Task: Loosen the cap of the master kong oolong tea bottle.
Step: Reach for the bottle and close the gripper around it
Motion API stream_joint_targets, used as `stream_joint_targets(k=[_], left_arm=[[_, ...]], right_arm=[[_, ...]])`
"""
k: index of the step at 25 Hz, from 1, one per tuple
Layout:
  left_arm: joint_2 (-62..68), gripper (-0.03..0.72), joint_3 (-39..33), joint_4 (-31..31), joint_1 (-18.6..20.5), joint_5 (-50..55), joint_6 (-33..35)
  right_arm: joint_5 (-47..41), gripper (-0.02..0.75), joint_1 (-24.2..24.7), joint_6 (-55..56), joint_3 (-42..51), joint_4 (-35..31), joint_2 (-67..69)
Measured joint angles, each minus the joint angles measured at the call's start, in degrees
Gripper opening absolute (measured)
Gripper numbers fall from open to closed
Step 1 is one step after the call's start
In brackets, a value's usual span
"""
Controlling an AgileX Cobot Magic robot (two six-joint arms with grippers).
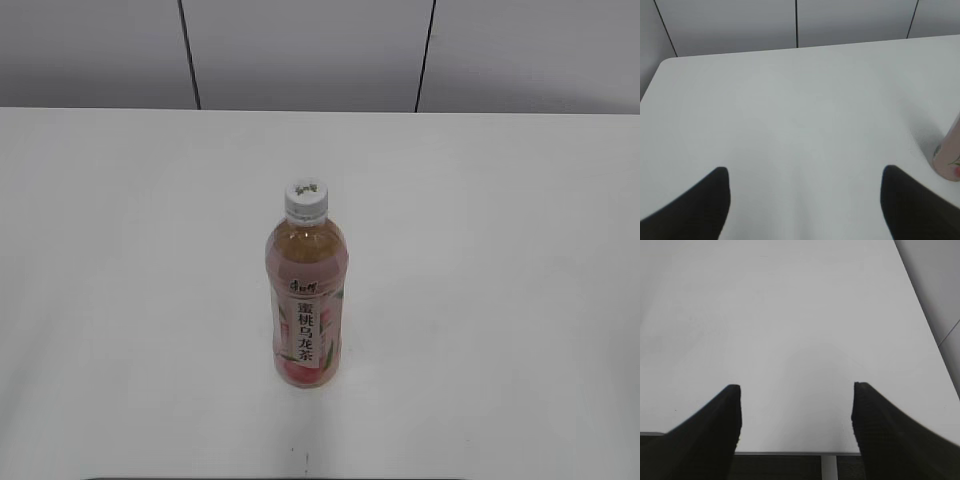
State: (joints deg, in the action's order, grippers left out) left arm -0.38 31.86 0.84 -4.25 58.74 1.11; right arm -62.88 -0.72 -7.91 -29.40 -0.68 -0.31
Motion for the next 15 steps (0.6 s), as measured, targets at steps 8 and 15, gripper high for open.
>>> stream_joint_targets(k=[8,15], left_arm=[[0.0,0.559,0.0,0.0,0.0,0.0,0.0],[0.0,0.559,0.0,0.0,0.0,0.0,0.0]], right_arm=[[0.0,0.524,0.0,0.0,0.0,0.0,0.0],[0.0,0.524,0.0,0.0,0.0,0.0,0.0]])
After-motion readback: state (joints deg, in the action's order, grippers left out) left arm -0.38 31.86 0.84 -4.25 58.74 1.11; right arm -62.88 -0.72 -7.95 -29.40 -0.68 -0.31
